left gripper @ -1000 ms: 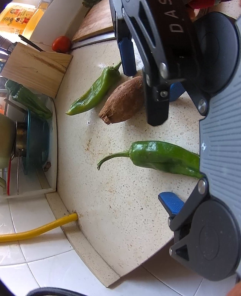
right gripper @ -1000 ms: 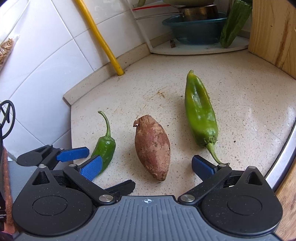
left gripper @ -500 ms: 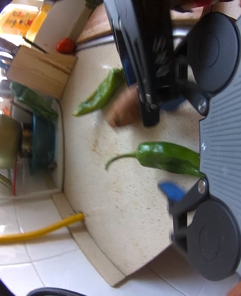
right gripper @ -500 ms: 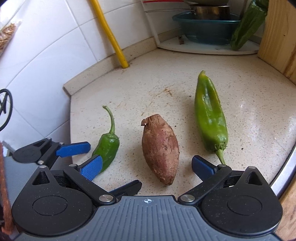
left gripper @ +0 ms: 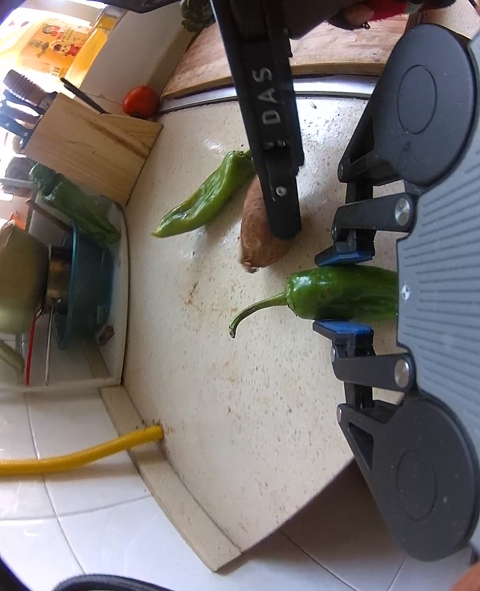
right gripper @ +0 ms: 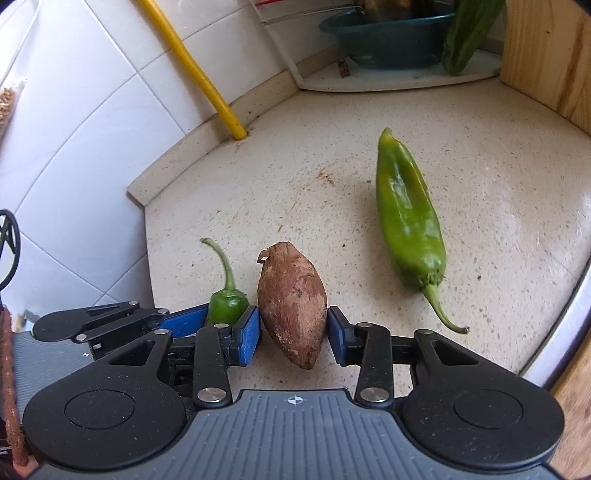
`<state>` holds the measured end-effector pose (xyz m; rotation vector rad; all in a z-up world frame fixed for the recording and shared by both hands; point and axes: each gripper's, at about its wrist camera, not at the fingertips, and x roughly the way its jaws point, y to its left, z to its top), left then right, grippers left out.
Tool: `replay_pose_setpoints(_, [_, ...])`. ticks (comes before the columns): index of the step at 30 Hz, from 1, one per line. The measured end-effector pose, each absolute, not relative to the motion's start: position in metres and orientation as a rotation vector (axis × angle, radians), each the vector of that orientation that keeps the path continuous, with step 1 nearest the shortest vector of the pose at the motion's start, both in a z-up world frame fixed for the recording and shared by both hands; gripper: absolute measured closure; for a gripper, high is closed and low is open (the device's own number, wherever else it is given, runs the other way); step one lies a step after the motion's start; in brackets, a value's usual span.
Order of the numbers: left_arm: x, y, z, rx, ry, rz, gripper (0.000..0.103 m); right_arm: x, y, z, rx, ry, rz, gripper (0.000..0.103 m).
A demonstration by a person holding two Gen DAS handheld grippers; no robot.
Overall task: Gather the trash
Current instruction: 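Close left gripper on small pepper while right gripper grasps the sweet potato, then carry the small pepper and sweet potato down toward the black bin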
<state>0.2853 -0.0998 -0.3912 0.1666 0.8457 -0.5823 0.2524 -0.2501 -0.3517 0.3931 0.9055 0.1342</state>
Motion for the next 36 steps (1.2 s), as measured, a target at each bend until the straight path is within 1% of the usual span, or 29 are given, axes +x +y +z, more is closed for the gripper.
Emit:
replay_pose_setpoints(5, [0.281, -0.082, -0.387, 0.137, 0.833, -0.551, 0.074, 0.249, -0.251, -0.344, 0.416, 0.883, 0.122, 0.056])
replay_pose_setpoints(15, [0.275, -0.051, -0.391, 0.089, 0.844, -0.491, 0.074, 0.252, -0.214, -0.329, 0.349, 0.85, 0.183, 0.056])
replay_pose_setpoints(26, [0.275, -0.037, -0.39, 0.06, 0.84, -0.46, 0.074, 0.248, -0.221, -0.326, 0.39, 0.815, 0.139, 0.058])
replay_pose_setpoints(27, [0.278, -0.038, -0.392, 0.055, 0.851, -0.46, 0.074, 0.247, -0.221, -0.324, 0.392, 0.81, 0.142, 0.066])
replay_pose_setpoints(28, [0.281, -0.04, -0.395, 0.06, 0.86, -0.46, 0.074, 0.246, -0.221, -0.322, 0.393, 0.802, 0.15, 0.08])
replay_pose_setpoints(29, [0.282, -0.042, -0.399, 0.067, 0.867, -0.456, 0.074, 0.247, -0.22, -0.319, 0.397, 0.795, 0.169, 0.091])
replay_pose_setpoints(30, [0.283, -0.044, -0.401, 0.071, 0.853, -0.459, 0.074, 0.247, -0.22, -0.316, 0.395, 0.79, 0.179, 0.091])
replay_pose_setpoints(33, [0.29, -0.045, -0.401, 0.068, 0.847, -0.468, 0.074, 0.263, -0.215, -0.323, 0.27, 0.813, 0.082, 0.089])
replay_pose_setpoints(34, [0.293, -0.044, -0.402, 0.066, 0.846, -0.477, 0.074, 0.269, -0.219, -0.33, 0.307, 0.848, 0.096, 0.088])
replay_pose_setpoints(36, [0.295, -0.044, -0.402, 0.071, 0.845, -0.481, 0.074, 0.274, -0.227, -0.341, 0.393, 0.866, 0.099, 0.076])
